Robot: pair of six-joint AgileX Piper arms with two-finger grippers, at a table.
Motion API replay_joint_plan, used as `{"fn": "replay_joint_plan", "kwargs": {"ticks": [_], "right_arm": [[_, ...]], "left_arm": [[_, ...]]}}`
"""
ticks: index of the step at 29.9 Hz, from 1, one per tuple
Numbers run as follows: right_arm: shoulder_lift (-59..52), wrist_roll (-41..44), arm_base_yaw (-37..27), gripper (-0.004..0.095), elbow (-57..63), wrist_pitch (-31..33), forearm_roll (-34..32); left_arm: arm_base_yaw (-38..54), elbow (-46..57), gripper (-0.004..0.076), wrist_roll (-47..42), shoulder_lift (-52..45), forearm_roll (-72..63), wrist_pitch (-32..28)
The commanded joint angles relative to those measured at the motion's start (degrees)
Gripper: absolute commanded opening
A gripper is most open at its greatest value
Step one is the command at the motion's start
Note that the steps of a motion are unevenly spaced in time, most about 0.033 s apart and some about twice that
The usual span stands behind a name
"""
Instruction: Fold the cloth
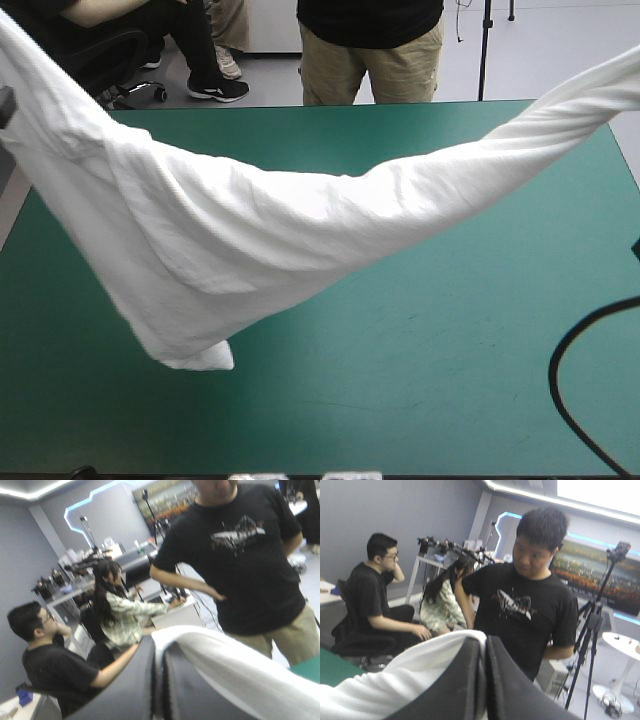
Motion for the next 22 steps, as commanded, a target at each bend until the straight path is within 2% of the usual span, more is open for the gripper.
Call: {"fn": "replay_joint_plan", "kwargs": {"ticks": [1,4,7,10,13,17,19,22], "right_arm": [[1.3,0.7,-0.4,-0.0017,4.4,-0.2,-2.8],[1.3,0.7,-0.4,-0.0017,11.2,1.1,-4.0],[1.8,0.7,-0.4,-0.0017,20.0,0.8,-5.7],[3.3,0.7,-0.4,-0.0017,29.2,-3.3,-8.1],[6.7,0.7,-0.4,-0.0017,37.8,-11.9,-10.7],[13.6,0.7,-0.4,-0.0017,43.0,-22.2,-11.3],[17.9,0.7,-0.4,-0.0017,43.2,-25.0,-11.3],[23.6,0.7,-0.4,-0.0017,42.9,-27.5,-11.3]], "left_arm": [[-0.1,2.7,-0.0009,-1.5,3.2,0.3,0.6],[-0.1,8.7,-0.0009,-4.1,6.4,1.9,3.5],[-0.1,16.4,-0.0009,-8.0,9.5,2.0,1.8],[-0.1,24.4,-0.0009,-11.5,12.9,2.0,-6.0],[1.1,30.9,-0.0009,-14.3,17.5,2.0,-17.0],[4.5,32.8,-0.0009,-20.1,25.6,2.1,-30.5],[6.5,32.8,-0.0009,-23.7,28.7,2.1,-34.8],[9.3,32.8,-0.0009,-27.2,31.2,1.5,-36.8]]}}
